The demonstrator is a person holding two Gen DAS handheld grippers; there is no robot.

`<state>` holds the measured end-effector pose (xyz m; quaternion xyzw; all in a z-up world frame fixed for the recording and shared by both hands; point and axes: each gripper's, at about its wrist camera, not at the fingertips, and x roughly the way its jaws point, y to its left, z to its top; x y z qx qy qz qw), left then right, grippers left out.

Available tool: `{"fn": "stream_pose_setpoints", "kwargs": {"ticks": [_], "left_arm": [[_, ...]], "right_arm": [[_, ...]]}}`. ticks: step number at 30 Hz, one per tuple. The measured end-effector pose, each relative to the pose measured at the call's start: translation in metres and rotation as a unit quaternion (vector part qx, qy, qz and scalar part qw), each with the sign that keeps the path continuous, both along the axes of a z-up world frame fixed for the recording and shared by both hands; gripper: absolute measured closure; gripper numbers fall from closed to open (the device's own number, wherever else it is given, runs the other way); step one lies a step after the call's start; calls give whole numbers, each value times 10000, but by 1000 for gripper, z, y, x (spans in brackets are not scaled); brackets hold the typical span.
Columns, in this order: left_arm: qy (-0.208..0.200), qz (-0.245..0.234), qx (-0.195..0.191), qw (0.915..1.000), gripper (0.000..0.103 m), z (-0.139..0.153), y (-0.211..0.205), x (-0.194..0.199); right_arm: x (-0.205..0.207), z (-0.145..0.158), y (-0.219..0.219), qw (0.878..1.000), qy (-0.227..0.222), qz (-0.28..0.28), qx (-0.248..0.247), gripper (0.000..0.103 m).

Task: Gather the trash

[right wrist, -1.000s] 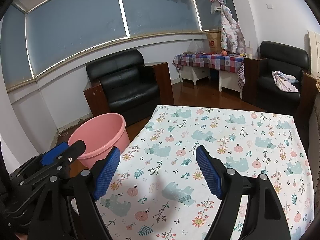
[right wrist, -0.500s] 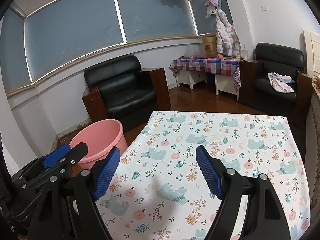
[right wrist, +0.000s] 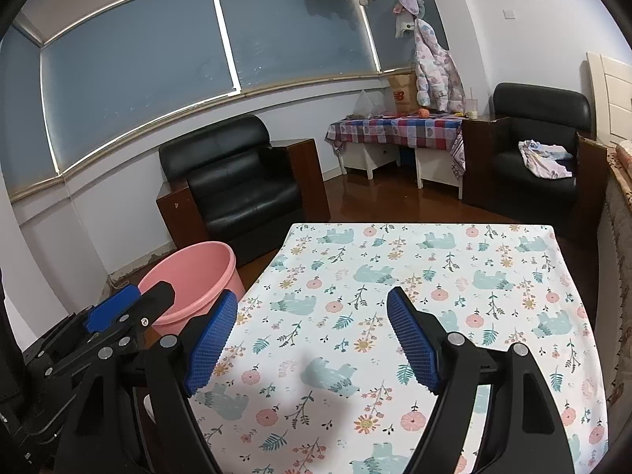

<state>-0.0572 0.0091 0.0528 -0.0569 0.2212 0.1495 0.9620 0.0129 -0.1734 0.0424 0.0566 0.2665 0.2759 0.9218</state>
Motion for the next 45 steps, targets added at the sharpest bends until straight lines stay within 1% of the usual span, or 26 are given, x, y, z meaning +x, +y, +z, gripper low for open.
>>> {"fn": "stream_pose_setpoints", "kwargs": {"ticks": [16,45], "left_arm": [[-3,-188,44,9998,56,-2,-11,2],[-15,-213,53,9998,56,-3,-15,1]], "right_arm": [[-6,1,-11,9999,-14,-172,-6,26],[-7,-2,-9,9998,-19,-177,-39,25]]}}
